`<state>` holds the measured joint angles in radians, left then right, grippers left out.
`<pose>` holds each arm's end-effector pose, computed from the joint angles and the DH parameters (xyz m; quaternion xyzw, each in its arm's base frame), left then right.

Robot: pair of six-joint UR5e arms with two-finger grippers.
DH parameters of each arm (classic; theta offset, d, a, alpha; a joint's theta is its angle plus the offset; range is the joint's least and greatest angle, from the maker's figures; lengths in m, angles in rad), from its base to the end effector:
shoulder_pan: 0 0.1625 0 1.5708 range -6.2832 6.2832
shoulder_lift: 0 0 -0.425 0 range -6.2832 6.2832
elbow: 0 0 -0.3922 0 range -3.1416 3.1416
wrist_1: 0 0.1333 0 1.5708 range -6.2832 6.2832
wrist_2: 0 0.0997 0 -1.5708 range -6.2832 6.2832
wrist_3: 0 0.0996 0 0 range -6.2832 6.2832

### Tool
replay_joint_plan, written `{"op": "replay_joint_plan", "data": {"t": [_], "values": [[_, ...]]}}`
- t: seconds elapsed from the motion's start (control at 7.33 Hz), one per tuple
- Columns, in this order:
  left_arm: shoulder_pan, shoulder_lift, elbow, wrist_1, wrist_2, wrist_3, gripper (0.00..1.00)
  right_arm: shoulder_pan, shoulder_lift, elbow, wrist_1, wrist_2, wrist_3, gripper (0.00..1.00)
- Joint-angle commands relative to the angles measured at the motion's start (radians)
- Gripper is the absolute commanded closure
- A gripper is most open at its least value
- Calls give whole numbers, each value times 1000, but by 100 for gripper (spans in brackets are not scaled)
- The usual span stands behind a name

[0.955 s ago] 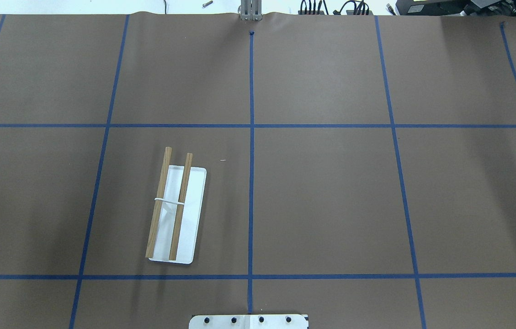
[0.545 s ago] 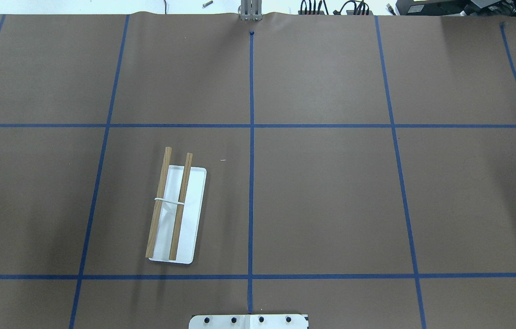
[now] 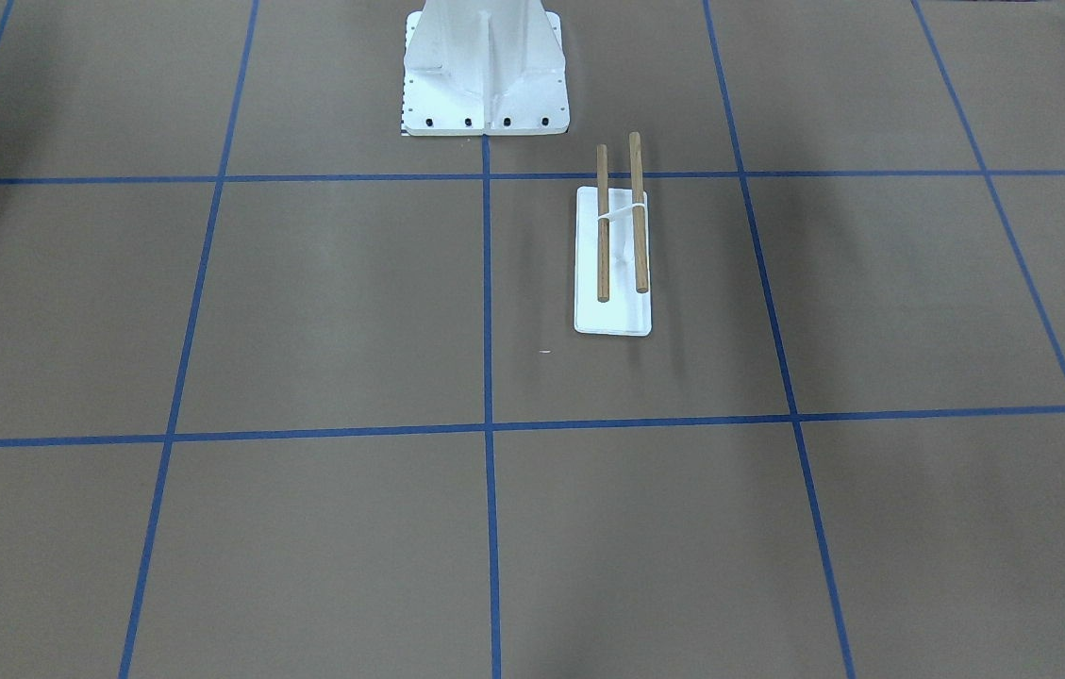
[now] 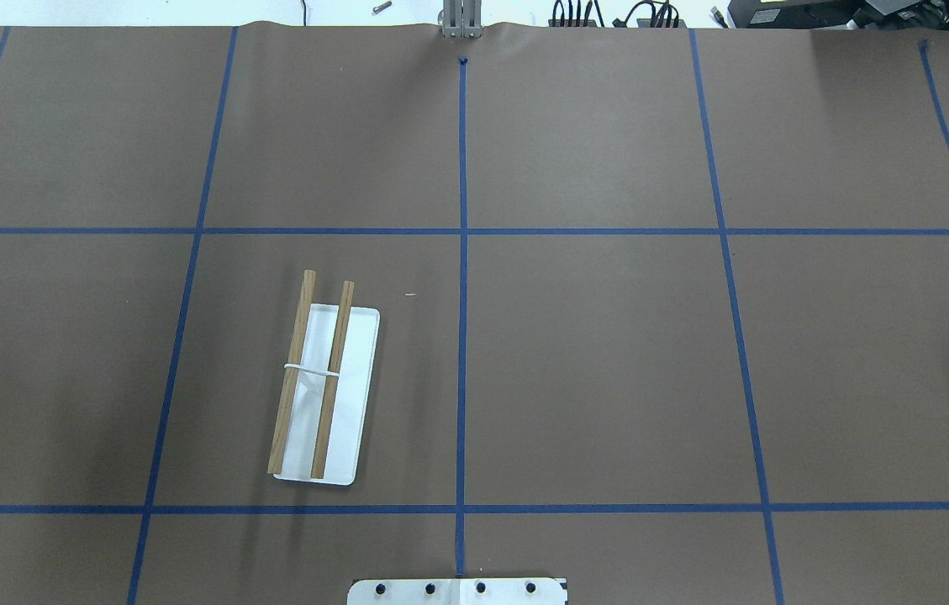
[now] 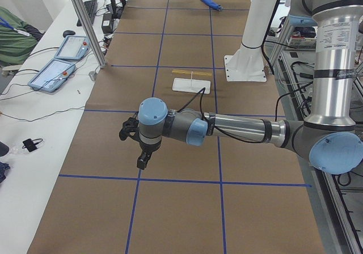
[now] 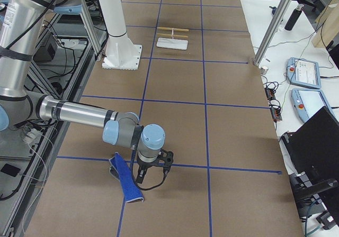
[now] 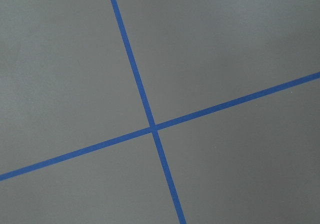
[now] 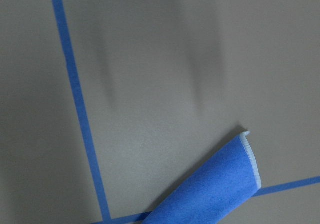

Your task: Hang towel on rack

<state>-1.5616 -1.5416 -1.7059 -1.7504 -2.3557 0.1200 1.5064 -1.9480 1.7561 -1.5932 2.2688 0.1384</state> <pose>-0.0584 -0.4937 0.5854 0.1522 0.3707 0.1133 0.9092 0.0492 -0.3135 0.7282 -0.1344 -0.3281 0.0711 0.9323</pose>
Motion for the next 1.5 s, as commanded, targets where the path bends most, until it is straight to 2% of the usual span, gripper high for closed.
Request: {"op": "replay_joint_plan", "data": {"t": [0.0, 0.14, 0.27, 0.55, 0.68, 1.09, 1.36], "values": [[0, 0, -4, -18, -20, -2, 2, -2, 0, -163, 248, -5, 214, 4], [-1, 0, -6, -33, -24, -2, 2, -2, 1, -288, 423, -6, 260, 4], [-2, 0, -11, -37, -24, -2, 2, -2, -2, -340, 518, -6, 317, 4], [-2, 0, -12, -38, -45, -2, 2, -2, 0, -429, 597, -8, 364, 10], [-2, 0, -14, -38, -45, -2, 2, -2, 0, -443, 634, -6, 401, 13], [0, 0, -18, -38, -47, -2, 2, -3, 1, -448, 644, 5, 400, 17], [-2, 0, -18, -38, -45, -2, 2, -8, 1, -448, 651, 15, 400, 25]]}}
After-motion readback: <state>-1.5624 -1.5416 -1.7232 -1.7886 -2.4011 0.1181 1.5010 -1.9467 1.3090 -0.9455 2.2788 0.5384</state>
